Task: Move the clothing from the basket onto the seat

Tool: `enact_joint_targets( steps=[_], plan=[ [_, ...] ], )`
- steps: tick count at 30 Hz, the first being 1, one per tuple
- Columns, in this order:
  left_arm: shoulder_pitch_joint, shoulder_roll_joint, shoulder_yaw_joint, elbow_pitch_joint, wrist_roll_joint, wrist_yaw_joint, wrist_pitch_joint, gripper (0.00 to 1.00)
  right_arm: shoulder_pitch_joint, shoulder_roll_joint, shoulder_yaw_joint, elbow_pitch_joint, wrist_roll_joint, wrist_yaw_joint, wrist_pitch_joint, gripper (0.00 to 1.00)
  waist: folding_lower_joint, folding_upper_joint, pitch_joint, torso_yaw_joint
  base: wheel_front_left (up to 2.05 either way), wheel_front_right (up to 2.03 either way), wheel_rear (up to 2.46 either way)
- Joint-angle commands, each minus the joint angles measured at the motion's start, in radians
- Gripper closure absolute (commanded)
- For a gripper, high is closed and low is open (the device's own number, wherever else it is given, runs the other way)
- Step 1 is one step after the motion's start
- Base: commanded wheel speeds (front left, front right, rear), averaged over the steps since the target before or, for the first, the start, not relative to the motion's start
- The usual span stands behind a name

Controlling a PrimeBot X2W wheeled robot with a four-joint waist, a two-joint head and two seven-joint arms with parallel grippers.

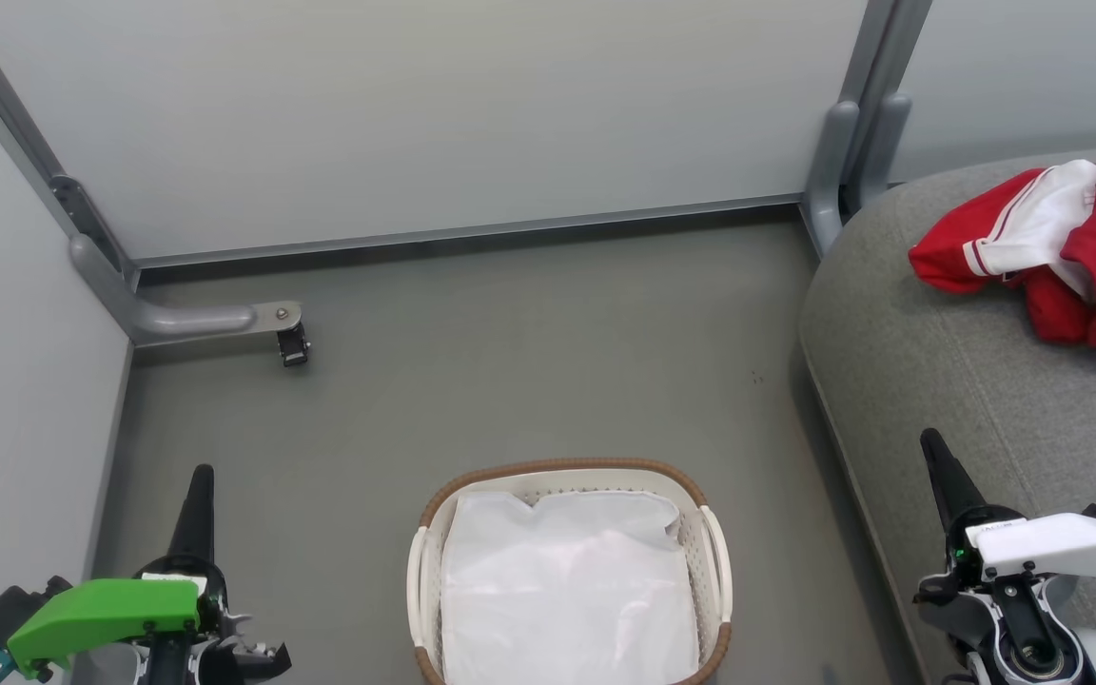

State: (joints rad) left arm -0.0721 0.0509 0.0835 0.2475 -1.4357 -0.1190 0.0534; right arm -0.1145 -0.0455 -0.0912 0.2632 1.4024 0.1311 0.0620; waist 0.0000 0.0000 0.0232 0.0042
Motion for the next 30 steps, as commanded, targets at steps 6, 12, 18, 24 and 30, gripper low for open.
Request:
enact_joint_targets(
  steps=[6, 12, 18, 24, 30],
  plan=[
    [-0.026, 0.008, 0.009, -0.006, -0.055, -0.007, 0.018, 1.00, 0.006, -0.006, -0.010, -0.012, 0.062, 0.000, 0.017, 1.00, 0.0000, 0.0000, -0.005, -0.001, 0.00, 0.00, 0.00],
    [-0.031, 0.008, 0.014, -0.005, -0.092, -0.010, 0.030, 1.00, 0.007, -0.007, -0.014, -0.015, 0.106, 0.000, 0.028, 1.00, 0.0000, 0.0000, -0.009, -0.002, 0.00, 0.00, 0.00],
    [-0.036, 0.007, 0.020, -0.005, -0.129, -0.012, 0.042, 1.00, 0.009, -0.007, -0.018, -0.018, 0.148, 0.000, 0.038, 1.00, 0.0000, 0.0000, -0.013, -0.003, 0.00, 0.00, 0.00],
    [-0.042, 0.007, 0.025, -0.003, -0.165, -0.013, 0.052, 1.00, 0.010, -0.007, -0.023, -0.020, 0.190, 0.000, 0.050, 1.00, 0.0000, 0.0000, -0.017, -0.004, 0.00, 0.00, 0.00],
    [-0.042, 0.007, 0.028, -0.003, -0.183, -0.014, 0.059, 1.00, 0.011, -0.008, -0.025, -0.021, 0.212, -0.001, 0.055, 1.00, 0.0000, 0.0000, -0.020, -0.004, 0.00, 0.00, 0.00]
  ],
)
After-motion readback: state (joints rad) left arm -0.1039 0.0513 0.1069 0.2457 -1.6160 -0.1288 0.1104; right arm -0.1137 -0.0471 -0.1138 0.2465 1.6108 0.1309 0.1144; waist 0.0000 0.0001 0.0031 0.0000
